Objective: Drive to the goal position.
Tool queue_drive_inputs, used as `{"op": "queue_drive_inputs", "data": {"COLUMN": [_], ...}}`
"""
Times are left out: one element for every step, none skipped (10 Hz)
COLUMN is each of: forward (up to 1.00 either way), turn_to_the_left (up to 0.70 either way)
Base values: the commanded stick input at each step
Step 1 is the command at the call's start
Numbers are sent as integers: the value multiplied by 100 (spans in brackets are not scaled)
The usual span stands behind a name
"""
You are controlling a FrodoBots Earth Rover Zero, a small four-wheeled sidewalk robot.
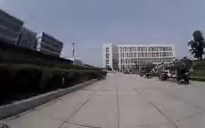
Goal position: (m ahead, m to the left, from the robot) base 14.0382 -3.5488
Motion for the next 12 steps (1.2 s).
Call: {"op": "queue_drive_inputs", "data": {"forward": [70,70,70,70,70,70,70,70,70,70,70,70], "turn_to_the_left": [0,-2,-20,-35,-28,-18,-7,0,0,0,0,0]}}
